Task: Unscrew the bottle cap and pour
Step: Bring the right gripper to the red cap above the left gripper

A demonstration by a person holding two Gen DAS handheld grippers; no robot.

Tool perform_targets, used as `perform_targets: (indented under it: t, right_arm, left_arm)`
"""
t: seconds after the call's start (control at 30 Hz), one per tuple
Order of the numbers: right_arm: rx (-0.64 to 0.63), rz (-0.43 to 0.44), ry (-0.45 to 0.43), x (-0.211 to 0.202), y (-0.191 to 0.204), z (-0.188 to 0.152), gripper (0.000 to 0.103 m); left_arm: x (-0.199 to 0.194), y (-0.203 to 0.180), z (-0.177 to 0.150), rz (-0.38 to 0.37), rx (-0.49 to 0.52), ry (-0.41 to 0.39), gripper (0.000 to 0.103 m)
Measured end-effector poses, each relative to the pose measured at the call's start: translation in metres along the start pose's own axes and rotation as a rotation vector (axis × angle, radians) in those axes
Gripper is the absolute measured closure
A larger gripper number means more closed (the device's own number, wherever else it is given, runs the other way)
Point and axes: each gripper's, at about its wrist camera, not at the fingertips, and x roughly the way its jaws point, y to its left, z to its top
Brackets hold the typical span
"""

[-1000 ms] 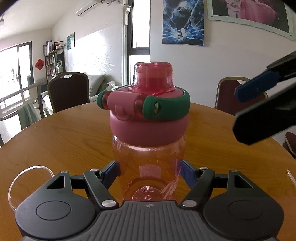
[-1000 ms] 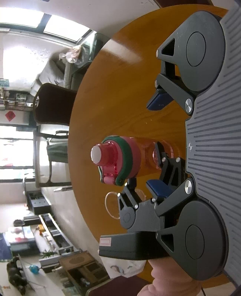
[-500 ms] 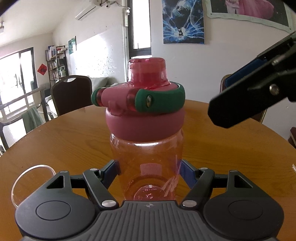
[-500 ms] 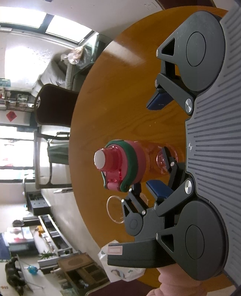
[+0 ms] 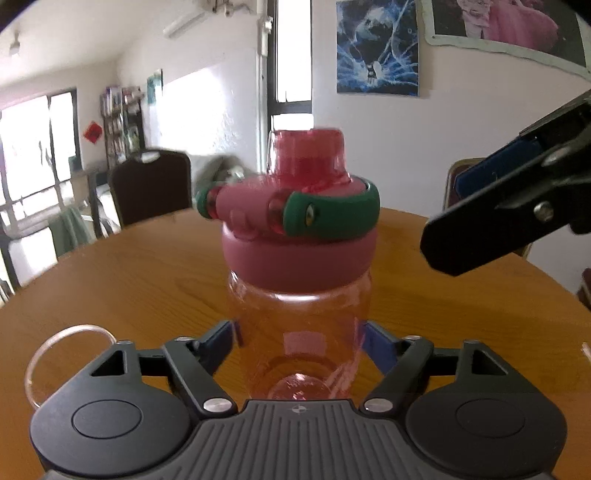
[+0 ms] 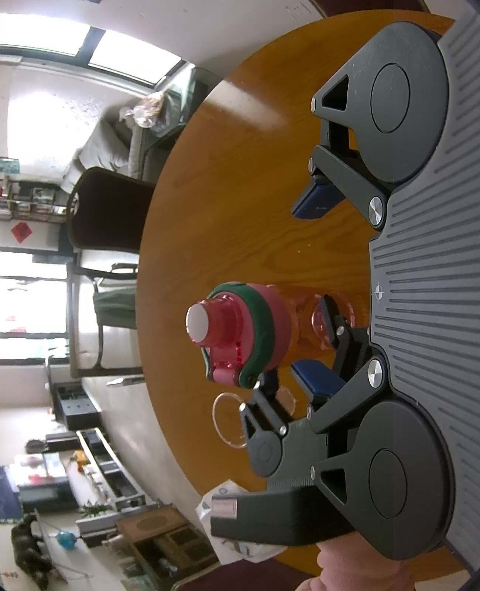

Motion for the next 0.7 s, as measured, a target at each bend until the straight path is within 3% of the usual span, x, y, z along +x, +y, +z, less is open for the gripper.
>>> perform_targets:
  t: [0.3,0.4,0.7]
  right_arm:
    - [0.025,0.011,0.014,0.008,-0.003,0.0,0.015]
    - [0.027,0.012,0.019,0.011,-0.002,0.0,0.015]
    - [0.029,0.005,0.017,0.016,0.005,0.008,0.014]
  left_arm:
    - [0.004,-0.001,0.007,-0.006,0.014,-0.014,0.019]
    - [0.005,-0.001,0.005,-0.015,0.017,-0.003,0.031]
    - [0.004,0.0,0.002,-0.023,0.005,-0.01,0.032]
